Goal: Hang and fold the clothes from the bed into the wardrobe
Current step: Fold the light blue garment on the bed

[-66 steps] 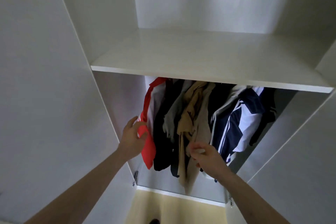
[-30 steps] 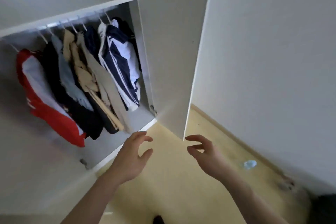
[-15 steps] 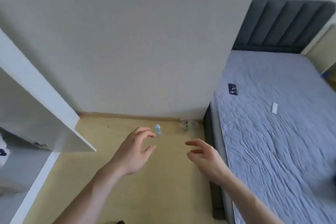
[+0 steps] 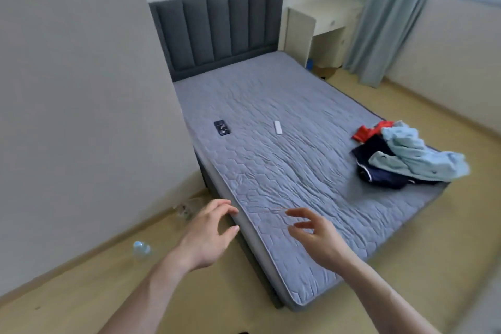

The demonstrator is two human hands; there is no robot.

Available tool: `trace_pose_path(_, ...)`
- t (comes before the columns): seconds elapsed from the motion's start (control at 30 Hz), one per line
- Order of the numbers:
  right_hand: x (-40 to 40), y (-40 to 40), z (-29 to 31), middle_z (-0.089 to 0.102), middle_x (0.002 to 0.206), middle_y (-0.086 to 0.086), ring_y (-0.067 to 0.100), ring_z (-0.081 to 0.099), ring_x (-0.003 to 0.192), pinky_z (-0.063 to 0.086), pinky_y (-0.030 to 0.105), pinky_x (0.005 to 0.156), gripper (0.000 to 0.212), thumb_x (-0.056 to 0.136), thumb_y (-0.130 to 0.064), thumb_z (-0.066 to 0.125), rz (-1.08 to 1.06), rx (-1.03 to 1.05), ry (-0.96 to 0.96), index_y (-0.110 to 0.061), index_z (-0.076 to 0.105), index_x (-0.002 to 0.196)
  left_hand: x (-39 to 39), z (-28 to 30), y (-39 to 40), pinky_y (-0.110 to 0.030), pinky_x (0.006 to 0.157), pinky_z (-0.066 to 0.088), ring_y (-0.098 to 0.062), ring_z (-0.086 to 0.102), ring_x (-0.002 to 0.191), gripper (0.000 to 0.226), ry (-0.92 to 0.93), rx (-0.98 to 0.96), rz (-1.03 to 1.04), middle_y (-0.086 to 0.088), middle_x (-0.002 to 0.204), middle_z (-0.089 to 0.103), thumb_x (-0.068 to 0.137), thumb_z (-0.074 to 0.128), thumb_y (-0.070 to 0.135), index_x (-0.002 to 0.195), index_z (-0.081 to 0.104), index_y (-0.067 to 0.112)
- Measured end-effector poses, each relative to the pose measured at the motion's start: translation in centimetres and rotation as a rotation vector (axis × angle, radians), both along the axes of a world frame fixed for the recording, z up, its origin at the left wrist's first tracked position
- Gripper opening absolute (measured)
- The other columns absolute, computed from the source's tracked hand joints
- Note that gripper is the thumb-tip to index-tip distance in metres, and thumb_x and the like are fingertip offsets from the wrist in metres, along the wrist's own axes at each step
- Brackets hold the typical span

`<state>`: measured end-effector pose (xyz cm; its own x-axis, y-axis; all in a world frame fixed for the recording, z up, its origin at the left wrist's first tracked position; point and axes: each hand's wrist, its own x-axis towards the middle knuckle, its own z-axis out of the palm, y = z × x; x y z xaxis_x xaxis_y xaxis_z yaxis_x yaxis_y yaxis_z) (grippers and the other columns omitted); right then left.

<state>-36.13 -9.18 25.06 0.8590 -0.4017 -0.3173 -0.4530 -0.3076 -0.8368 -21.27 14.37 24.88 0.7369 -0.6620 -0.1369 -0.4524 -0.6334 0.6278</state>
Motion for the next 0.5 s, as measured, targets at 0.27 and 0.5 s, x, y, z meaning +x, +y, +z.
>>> trace_pose_path(0.27,-6.3,-13.4,-0.4,0.068,0.117,-0.020,-0.002,0.064,0.109,0.055,0.016,0.070,0.025,0.096,-0.028,0.069,-0.278,-0.045,-0.012,-0.044,0.065,0.115,0.1,0.2,-17.1,-0.021,0.116,0.031,-0.004,0.046,0.134,0.032,-0.007,0.004,-0.325,0.018,0.141,0.047,0.095,0.066,0.041,0.126,0.061,0.034)
trace_pose_path(0.5,-7.9,-26.7,-1.9,0.065,0.118,-0.024,-0.005,0.061,0.110,0.048,0.013,0.074,0.024,0.097,-0.028,0.068,-0.237,-0.018,-0.005,-0.041,0.065,0.117,-0.9,0.5,-31.1,-0.026,0.115,0.035,-0.004,0.043,0.137,0.035,-0.017,0.027,-0.308,0.016,0.149,0.043,0.097,0.064,0.043,0.131,0.059,0.033)
